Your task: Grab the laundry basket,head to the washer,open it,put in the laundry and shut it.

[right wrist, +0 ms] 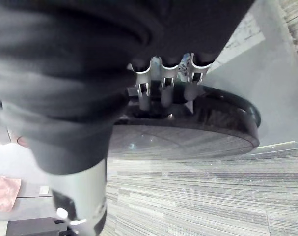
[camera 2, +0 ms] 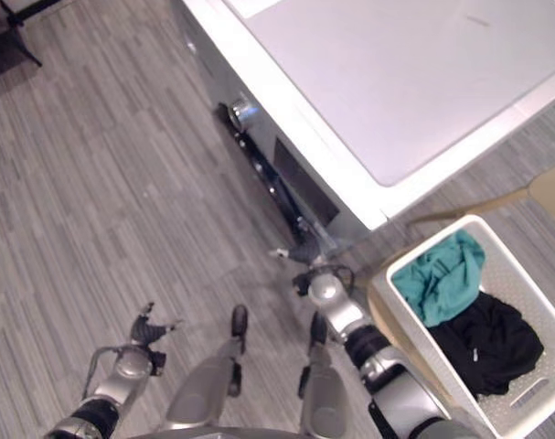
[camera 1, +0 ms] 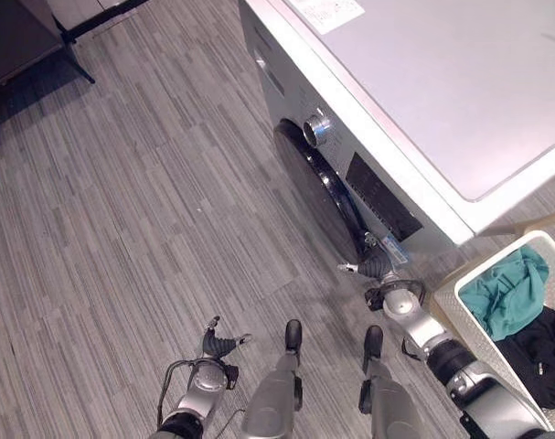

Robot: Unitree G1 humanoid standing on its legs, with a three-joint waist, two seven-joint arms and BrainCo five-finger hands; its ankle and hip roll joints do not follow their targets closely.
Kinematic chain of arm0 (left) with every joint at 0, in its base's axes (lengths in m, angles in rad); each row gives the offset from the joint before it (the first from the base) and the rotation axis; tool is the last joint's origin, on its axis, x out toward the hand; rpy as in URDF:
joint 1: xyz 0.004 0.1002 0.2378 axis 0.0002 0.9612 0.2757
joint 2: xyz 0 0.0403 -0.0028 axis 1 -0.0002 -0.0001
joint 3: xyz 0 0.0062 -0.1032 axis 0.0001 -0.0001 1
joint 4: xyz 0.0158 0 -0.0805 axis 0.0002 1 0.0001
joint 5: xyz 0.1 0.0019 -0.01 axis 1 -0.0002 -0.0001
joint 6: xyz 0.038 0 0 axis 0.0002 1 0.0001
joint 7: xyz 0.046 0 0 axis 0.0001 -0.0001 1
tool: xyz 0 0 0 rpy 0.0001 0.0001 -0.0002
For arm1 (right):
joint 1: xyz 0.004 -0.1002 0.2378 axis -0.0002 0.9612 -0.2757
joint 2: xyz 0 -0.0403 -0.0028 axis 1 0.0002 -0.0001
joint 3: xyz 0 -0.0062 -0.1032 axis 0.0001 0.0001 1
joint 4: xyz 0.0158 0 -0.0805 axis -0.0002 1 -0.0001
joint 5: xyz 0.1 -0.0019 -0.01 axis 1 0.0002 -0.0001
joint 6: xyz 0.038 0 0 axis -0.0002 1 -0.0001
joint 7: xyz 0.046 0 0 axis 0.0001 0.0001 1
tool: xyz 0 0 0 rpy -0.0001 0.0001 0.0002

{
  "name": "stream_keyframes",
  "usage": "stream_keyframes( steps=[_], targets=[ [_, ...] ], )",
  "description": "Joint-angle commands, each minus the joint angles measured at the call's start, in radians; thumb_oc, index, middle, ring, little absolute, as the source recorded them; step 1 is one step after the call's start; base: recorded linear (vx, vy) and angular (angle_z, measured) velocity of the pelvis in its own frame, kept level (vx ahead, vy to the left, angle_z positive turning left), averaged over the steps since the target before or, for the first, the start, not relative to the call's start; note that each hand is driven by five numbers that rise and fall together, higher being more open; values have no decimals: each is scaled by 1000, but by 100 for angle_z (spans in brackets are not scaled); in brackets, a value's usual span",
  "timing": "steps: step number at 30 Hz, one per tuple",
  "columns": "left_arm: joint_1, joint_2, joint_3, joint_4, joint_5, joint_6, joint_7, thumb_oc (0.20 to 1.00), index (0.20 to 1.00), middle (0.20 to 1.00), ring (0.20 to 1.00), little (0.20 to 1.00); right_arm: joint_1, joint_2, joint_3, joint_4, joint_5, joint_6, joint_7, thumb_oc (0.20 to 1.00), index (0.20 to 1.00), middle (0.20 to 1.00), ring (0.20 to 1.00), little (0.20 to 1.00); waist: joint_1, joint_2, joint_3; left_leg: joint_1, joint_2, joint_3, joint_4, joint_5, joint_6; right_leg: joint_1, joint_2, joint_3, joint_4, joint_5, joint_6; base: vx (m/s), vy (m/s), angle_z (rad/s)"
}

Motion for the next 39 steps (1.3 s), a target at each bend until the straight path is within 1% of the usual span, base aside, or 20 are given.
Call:
stream_keyframes(
  steps=[1,3,4,6,9,10,12,14,18,20,24,25,26,27,28,30,32,33,36,39],
  targets=[
    [-34,64,-32,10,-24,-21,11,1000,1000,1000,1000,1000,-185,139,174,-31,24,-48,122,1000,1000,1000,1000,1000,90,-36,37,-51,-97,-37,97,-97,52,-56,7,14,94,-86,-16,-4,-61,12],
    [-66,76,-57,48,-32,-21,12,1000,1000,1000,1000,1000,-293,227,254,-38,110,-51,173,1000,1000,1000,1000,1000,130,-42,45,-56,-98,-63,96,-90,46,-54,6,-4,104,-97,-19,-2,-82,17],
    [-66,76,-57,49,-32,-21,12,1000,1000,1000,1000,1000,-294,228,254,-38,110,-52,173,1000,1000,1000,1000,1000,129,-43,43,-60,-98,-63,95,-88,46,-57,6,-4,103,-96,-19,-4,-93,19],
    [-105,85,-90,78,-57,-32,17,1000,1000,1000,1000,1000,-413,360,307,-84,288,-84,215,1000,1000,1000,1000,1000,171,-48,45,-74,-104,-103,100,-83,41,-59,4,-26,113,-106,-24,15,-120,43],
    [-118,93,-103,68,-76,-44,24,1000,1000,1000,1000,1000,-480,386,298,-147,346,-115,200,1000,1000,1000,1000,1000,195,-43,48,-83,-112,-134,103,-77,36,-58,7,-32,119,-113,-27,11,-111,50],
    [-116,95,-106,53,-89,-54,23,1000,1000,1000,1000,1000,-516,381,273,-174,354,-150,171,1000,1000,1000,1000,1000,209,-32,44,-90,-119,-158,99,-69,34,-57,7,-43,122,-117,-28,18,-68,46],
    [-114,99,-99,49,-94,-57,24,1000,1000,1000,1000,1000,-531,362,249,-180,341,-161,152,1000,1000,1000,1000,1000,216,-26,42,-97,-123,-175,93,-61,32,-59,7,-48,119,-117,-27,10,-55,58],
    [-96,102,-75,68,-111,-56,20,1000,1000,1000,1000,1000,-533,301,206,-135,287,-149,107,1000,1000,1000,1000,1000,227,-19,38,-96,-125,-188,72,-48,25,-52,9,-58,109,-121,-28,4,-32,102],
    [-79,111,-38,76,-107,-48,17,1000,1000,1000,1000,1000,-497,166,171,-117,265,-103,101,1000,1000,1000,1000,1000,220,-38,50,-97,-113,-165,59,-46,21,-55,12,-60,97,-113,-24,-4,-1,41],
    [-75,109,-28,53,-97,-41,15,1000,1000,1000,1000,1000,-447,109,165,-151,263,-91,111,1000,1000,1000,1000,1000,206,-48,58,-98,-108,-151,61,-51,21,-60,13,-53,95,-106,-21,-22,8,-29],
    [-87,101,-26,-54,-58,-32,16,1000,1000,1000,1000,1000,-274,-17,176,-307,160,-76,154,1000,1000,1000,1000,1000,148,-61,68,-89,-101,-116,54,-60,20,-69,14,-37,91,-97,-16,-18,53,-44],
    [-130,94,-43,-105,-21,-30,24,1000,1000,1000,1000,1000,-163,-76,160,-375,102,-85,179,1000,1000,1000,1000,1000,103,-69,74,-86,-97,-93,53,-67,21,-75,15,-24,91,-95,-14,-21,84,-55],
    [-167,96,-56,-119,1,-26,31,1000,1000,1000,1000,1000,-119,-98,144,-399,82,-82,188,1000,1000,1000,1000,1000,82,-72,75,-86,-95,-83,53,-68,20,-80,15,-18,92,-93,-13,-23,78,-51],
    [-168,95,-57,-119,1,-26,31,1000,1000,1000,1000,1000,-119,-99,143,-400,82,-81,188,1000,1000,1000,1000,1000,82,-72,72,-91,-96,-83,53,-65,20,-84,15,-18,90,-90,-13,-31,74,-52],
    [-257,109,-85,-124,60,-18,58,1000,1000,1000,1000,1000,-32,-132,123,-411,74,-92,208,1000,1000,1000,1000,1000,37,-81,80,-87,-90,-60,51,-71,18,-93,18,-3,93,-87,-10,-28,69,-51],
    [-300,125,-99,-122,89,-12,61,1000,1000,1000,1000,1000,0,-145,115,-408,71,-90,219,1000,1000,1000,1000,1000,22,-85,79,-92,-88,-52,49,-69,19,-101,19,5,91,-81,-8,-24,56,-37],
    [-453,202,-149,-88,199,13,83,1000,1000,1000,1000,1000,54,-183,103,-391,74,-100,239,1000,1000,1000,1000,1000,-31,-103,86,-97,-77,-19,48,-75,21,-123,29,34,88,-70,-2,-37,62,-41],
    [-454,202,-149,-87,199,12,83,1000,1000,1000,1000,1000,54,-183,102,-391,74,-99,240,1000,1000,1000,1000,1000,-30,-103,83,-102,-78,-18,48,-72,21,-127,29,34,86,-67,-1,-34,52,-42],
    [-655,326,-221,134,363,75,79,1000,1000,1000,1000,1000,93,-269,65,-423,126,-128,258,1000,1000,1000,1000,1000,-96,-132,89,-117,-63,31,58,-80,30,-158,40,74,81,-45,8,-26,53,-53],
    [-696,367,-249,197,446,96,59,1000,1000,1000,1000,1000,113,-317,40,-474,152,-139,279,1000,1000,1000,1000,1000,-114,-139,86,-126,-56,46,63,-81,33,-169,44,83,74,-37,10,-1,26,-57]
  ],
)
